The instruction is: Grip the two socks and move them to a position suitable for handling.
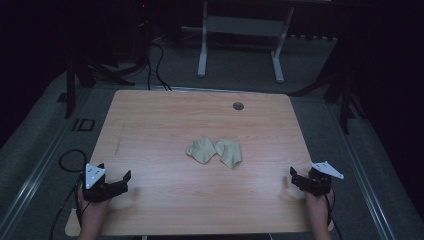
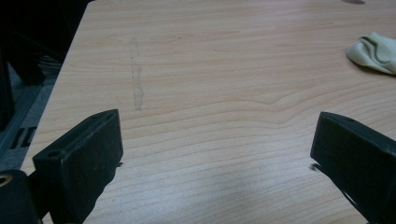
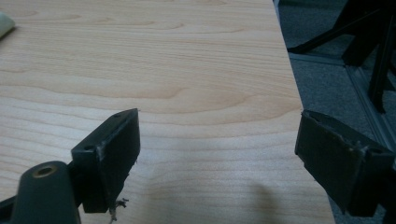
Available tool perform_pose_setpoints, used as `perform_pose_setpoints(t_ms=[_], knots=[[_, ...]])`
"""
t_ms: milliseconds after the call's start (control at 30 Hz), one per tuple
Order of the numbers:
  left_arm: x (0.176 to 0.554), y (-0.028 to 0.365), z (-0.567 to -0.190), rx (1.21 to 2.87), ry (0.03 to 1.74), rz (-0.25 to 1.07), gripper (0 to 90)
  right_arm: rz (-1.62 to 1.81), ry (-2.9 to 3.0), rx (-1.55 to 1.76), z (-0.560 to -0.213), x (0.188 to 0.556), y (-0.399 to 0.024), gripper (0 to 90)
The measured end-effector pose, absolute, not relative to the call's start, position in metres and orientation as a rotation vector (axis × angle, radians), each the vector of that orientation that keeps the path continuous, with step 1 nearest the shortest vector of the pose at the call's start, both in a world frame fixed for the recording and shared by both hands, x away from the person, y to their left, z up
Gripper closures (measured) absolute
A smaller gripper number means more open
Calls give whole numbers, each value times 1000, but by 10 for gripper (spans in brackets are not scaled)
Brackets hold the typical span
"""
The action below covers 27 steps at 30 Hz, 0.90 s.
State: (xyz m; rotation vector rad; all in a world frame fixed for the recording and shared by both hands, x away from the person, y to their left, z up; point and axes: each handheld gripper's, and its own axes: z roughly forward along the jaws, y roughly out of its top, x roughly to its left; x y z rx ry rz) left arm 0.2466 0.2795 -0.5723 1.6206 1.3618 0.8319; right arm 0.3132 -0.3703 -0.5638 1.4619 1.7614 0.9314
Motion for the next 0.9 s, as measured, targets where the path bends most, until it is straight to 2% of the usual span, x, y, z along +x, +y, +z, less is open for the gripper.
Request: perform_pose_setpoints(t_ms=[900], knots=[[247,279,-572,1617,1364,813,23,998,1937,1443,-553,324,-357,143]])
